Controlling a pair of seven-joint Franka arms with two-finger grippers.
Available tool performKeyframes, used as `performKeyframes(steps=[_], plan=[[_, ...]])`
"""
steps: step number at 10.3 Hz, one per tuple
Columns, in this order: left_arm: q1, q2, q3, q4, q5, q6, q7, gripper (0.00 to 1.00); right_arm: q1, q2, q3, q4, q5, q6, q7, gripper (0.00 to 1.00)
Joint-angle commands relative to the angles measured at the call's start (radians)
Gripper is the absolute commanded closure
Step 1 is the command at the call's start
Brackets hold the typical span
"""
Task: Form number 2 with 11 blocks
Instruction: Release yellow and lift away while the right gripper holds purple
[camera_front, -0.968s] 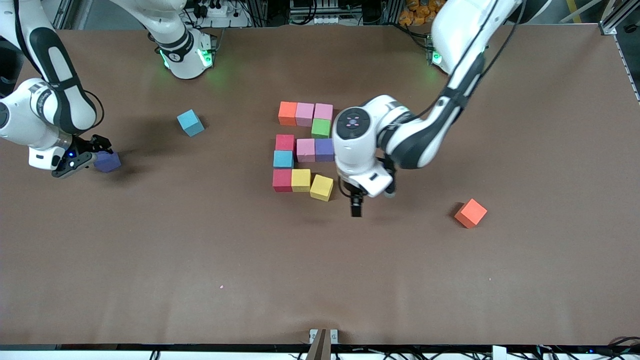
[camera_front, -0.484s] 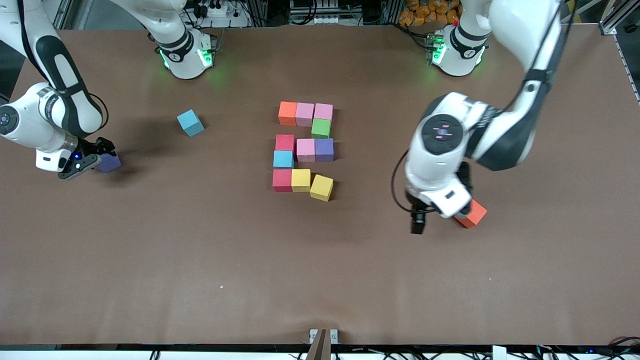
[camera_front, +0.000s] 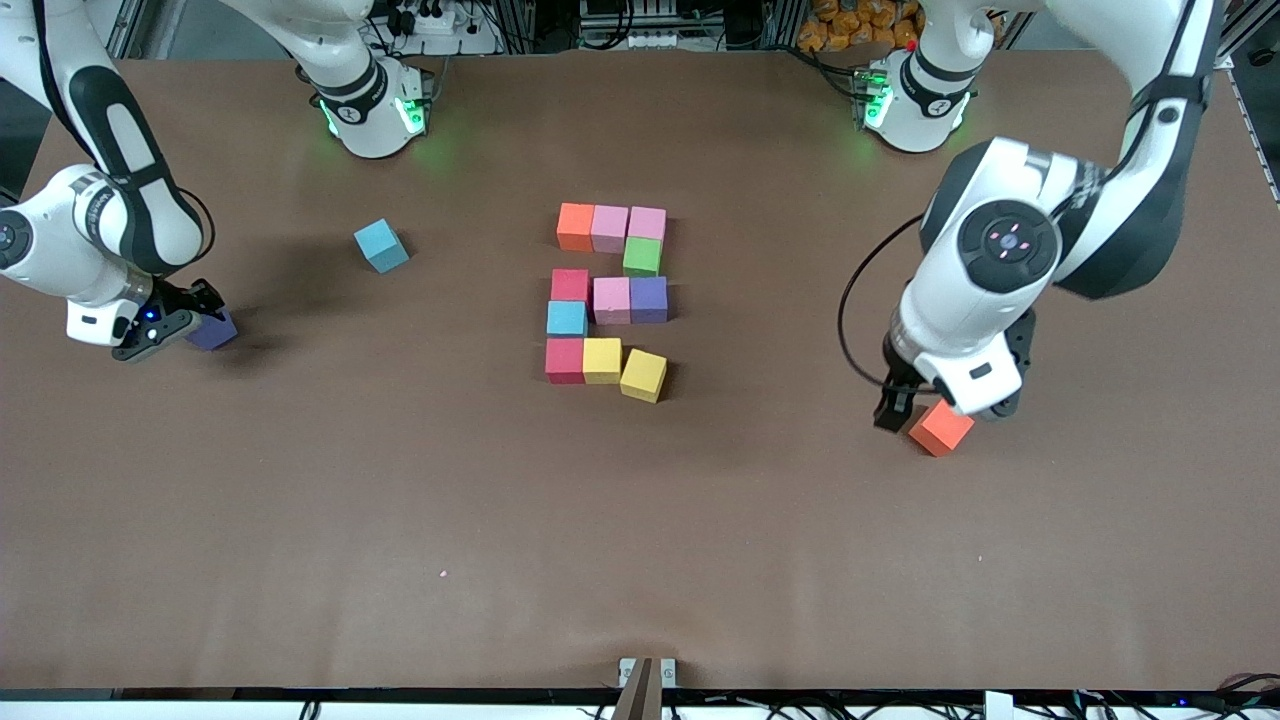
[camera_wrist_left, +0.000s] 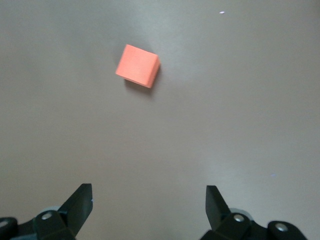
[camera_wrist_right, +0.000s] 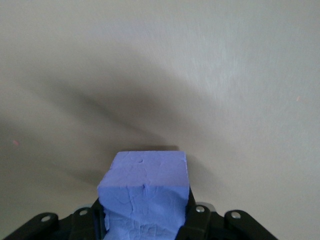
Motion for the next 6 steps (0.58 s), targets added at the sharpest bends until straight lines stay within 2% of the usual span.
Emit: performKeyframes(steps=[1, 3, 6], plan=[[0.014, -0.184, 0.021, -0.194, -0.067, 0.009, 0.163, 0.00, 0.019, -0.076, 0.032, -0.009, -0.005, -0.059, 0.068, 0.55], [0.008, -0.287, 0.070, -0.277, -0.108, 0.009, 0.364, 0.00, 0.018, -0.069, 0.032, -0.009, -0.016, -0.050, 0.065, 0.55], [0.015, -0.330, 0.133, -0.282, -0.111, -0.012, 0.649, 0.00, 0.012, -0.053, 0.030, -0.009, -0.021, -0.033, 0.062, 0.55]])
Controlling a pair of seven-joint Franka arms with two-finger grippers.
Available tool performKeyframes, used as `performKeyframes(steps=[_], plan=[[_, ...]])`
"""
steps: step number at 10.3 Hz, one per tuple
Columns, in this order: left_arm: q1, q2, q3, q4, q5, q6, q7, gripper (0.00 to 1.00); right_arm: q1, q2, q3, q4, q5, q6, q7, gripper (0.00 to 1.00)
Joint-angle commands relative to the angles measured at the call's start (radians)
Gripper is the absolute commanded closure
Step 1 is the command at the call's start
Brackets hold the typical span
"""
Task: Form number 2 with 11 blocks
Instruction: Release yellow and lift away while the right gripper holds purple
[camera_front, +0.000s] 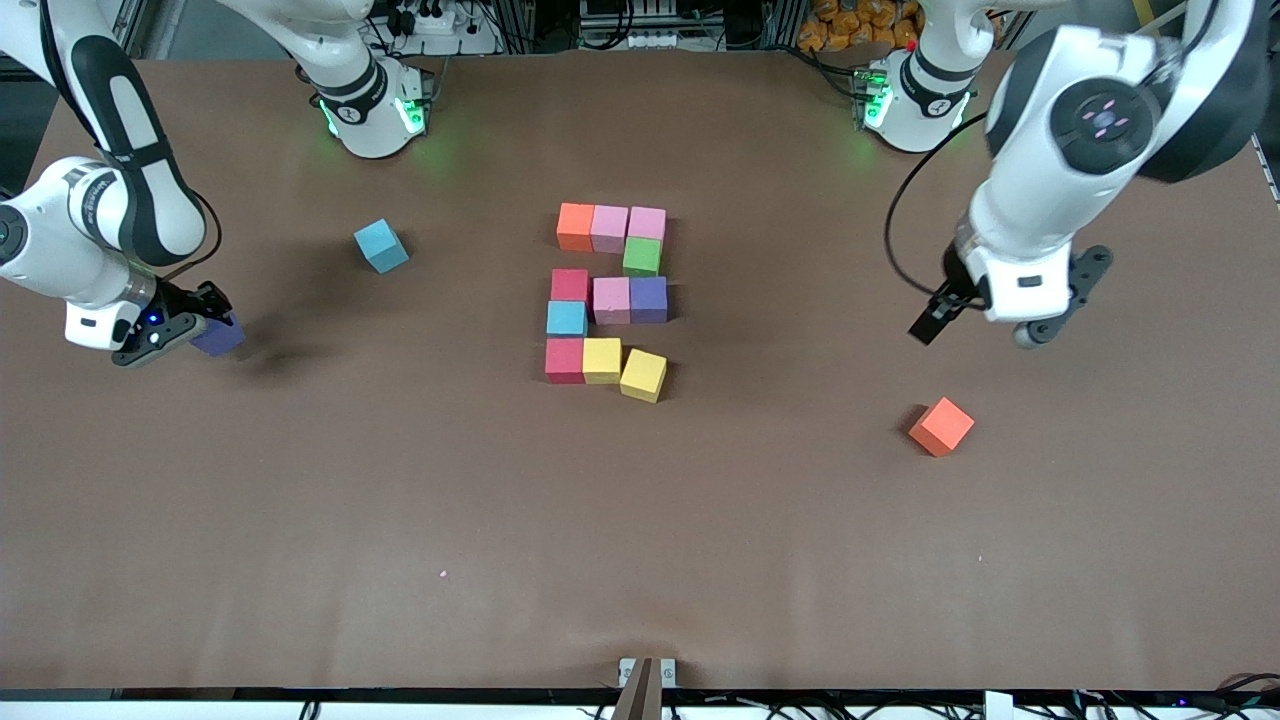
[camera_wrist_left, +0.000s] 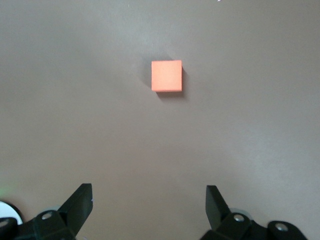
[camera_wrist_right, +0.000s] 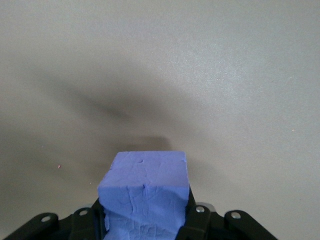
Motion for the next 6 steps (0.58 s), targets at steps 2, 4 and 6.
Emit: performKeyframes(steps=[2, 4, 6], plan=[[0.004, -0.036, 0.072, 0.003, -0.019, -0.010, 0.335, 0.00, -0.011, 0.042, 0.000, -0.008, -0.024, 0.065, 0.006, 0.53], [0.024, -0.024, 0.079, 0.074, -0.013, -0.060, 0.501, 0.00, -0.021, 0.074, 0.000, -0.007, -0.022, 0.083, 0.006, 0.44], [0.027, -0.024, 0.080, 0.143, -0.019, -0.157, 0.724, 0.00, -0.025, 0.076, 0.000, -0.005, -0.019, 0.091, 0.008, 0.00]])
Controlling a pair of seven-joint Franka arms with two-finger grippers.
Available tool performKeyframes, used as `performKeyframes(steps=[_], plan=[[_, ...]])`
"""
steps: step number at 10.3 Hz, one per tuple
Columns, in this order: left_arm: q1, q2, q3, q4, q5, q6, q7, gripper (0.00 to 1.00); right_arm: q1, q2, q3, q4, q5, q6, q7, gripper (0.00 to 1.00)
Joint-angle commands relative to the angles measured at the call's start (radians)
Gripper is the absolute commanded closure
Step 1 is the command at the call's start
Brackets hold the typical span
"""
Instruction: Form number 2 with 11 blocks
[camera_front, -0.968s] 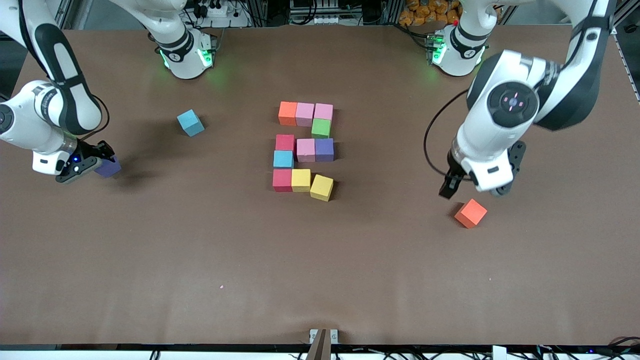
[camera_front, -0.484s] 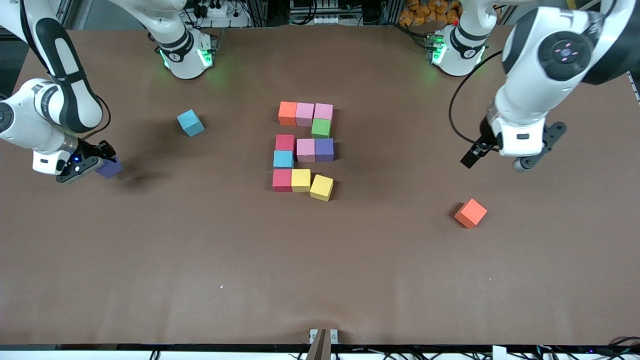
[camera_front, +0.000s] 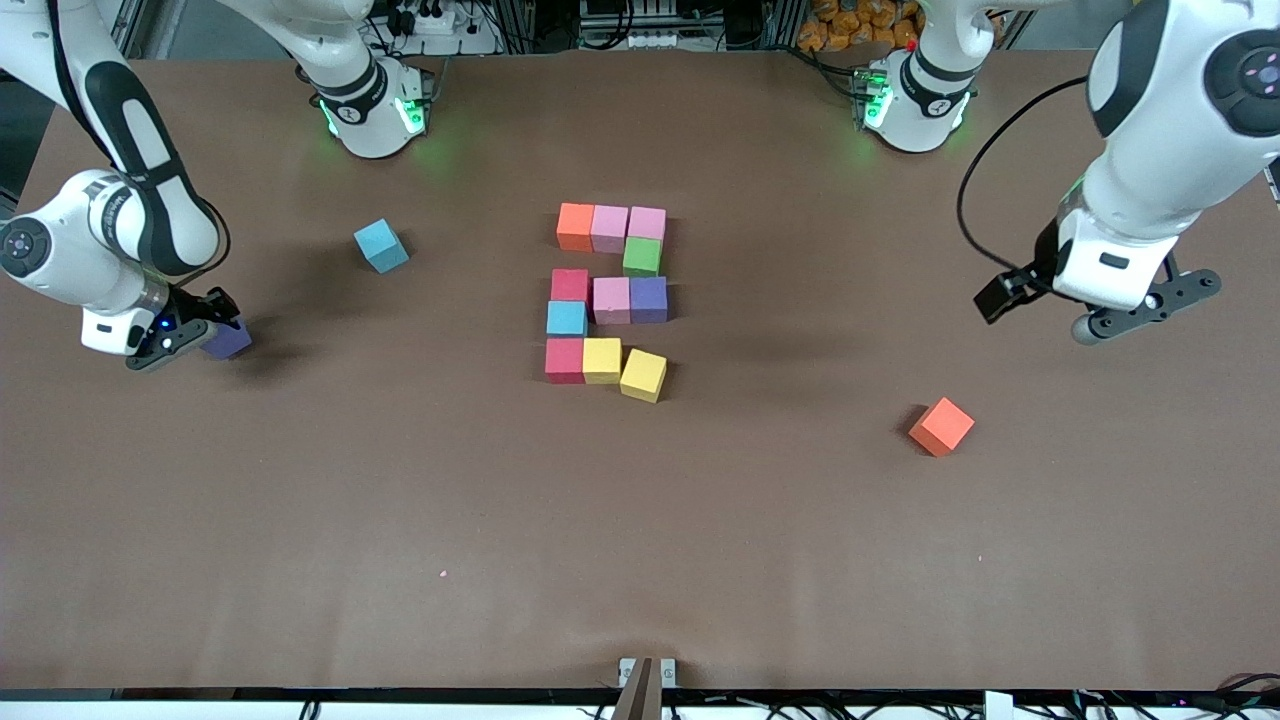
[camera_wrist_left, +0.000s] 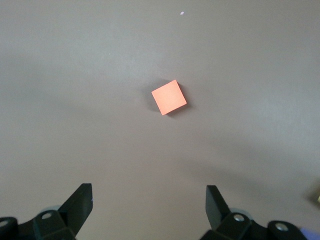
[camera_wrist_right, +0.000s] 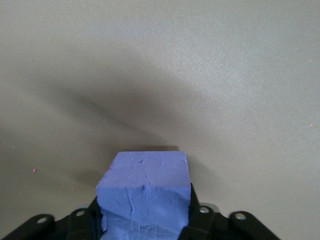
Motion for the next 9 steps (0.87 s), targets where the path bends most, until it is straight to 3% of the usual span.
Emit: performKeyframes(steps=[1, 3, 7, 9], plan=[[0.031, -0.001, 0.002, 0.131, -0.026, -0.141, 0.238, 0.00, -0.016, -0.026, 0.007, 0.002, -0.015, -0.004, 0.009, 0.00], [0.051, 0.006, 0.002, 0.221, -0.052, -0.227, 0.336, 0.00, -0.005, -0.127, 0.010, 0.006, -0.014, -0.062, 0.025, 0.00], [0.082, 0.002, 0.001, 0.272, -0.081, -0.253, 0.346, 0.00, 0.091, -0.287, 0.010, 0.179, -0.014, -0.463, 0.389, 0.00], [0.085, -0.001, -0.002, 0.272, -0.110, -0.255, 0.360, 0.00, 0.095, -0.328, 0.074, 0.259, -0.011, -0.528, 0.521, 0.00]])
